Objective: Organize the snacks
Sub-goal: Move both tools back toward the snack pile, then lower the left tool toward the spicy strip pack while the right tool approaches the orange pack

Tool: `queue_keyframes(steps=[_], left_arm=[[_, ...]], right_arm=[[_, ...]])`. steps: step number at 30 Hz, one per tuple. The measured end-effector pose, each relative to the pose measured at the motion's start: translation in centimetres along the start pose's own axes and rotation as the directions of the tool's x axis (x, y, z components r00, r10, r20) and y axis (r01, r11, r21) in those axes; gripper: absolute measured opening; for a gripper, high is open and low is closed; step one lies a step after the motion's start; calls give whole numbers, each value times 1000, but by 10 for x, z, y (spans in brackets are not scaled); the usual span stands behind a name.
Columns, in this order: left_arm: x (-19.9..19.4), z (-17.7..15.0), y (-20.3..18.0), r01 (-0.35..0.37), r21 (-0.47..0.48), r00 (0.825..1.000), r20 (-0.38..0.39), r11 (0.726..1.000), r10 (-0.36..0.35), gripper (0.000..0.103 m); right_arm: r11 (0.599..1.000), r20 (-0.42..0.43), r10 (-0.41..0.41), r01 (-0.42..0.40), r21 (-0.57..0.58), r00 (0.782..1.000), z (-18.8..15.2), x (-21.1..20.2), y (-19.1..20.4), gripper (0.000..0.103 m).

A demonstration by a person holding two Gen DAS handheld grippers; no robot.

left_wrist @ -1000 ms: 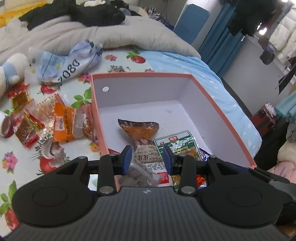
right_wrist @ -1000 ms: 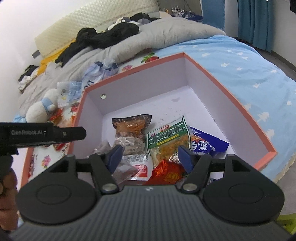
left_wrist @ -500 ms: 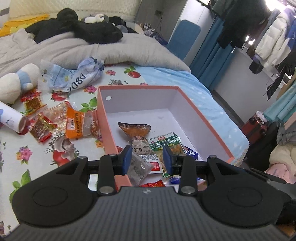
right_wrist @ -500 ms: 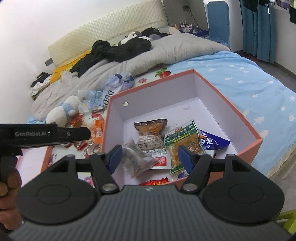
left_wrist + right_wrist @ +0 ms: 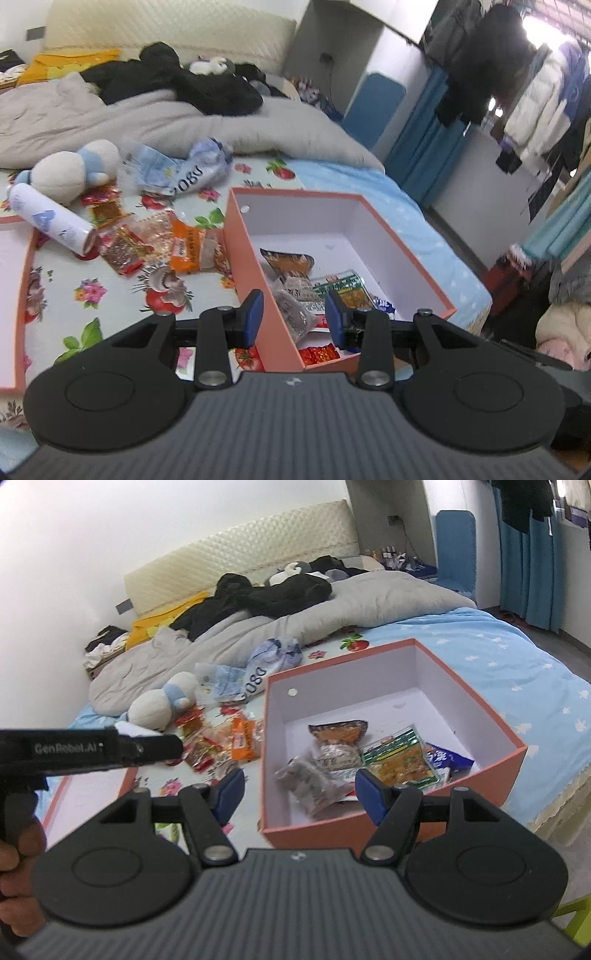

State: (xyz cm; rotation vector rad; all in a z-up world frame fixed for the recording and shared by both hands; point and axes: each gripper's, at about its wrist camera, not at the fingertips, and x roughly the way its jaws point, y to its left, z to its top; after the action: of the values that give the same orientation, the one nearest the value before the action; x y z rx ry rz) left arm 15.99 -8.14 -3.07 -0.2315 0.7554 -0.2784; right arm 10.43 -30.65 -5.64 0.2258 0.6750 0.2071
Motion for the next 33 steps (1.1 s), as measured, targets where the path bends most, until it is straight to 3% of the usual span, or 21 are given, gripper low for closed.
queue_keyframes(steps=[9,20,23,26,33], left_arm=[[-47,-31,27,-39,-58,999,28,998,41,42],[-93,-71,64,-112,-125,992,41,986,118,42],[-99,-79,76,-153,-152,987,28,976,159,48],[-107,-81,88,-187,-172,979,53,967,198,48],[-98,-69,121,-213,-183,975,31,960,222,48]], right_arm=[[997,33,25,-23,-68,999,-21,-22,34,68],[988,-2,95,-94,-123,995,-55,-24,75,68],[985,-25,108,-111,-131,994,-63,-19,85,68],[983,-29,113,-116,-145,993,-65,-12,93,68],[982,-11,116,-116,-149,993,-60,11,108,68]])
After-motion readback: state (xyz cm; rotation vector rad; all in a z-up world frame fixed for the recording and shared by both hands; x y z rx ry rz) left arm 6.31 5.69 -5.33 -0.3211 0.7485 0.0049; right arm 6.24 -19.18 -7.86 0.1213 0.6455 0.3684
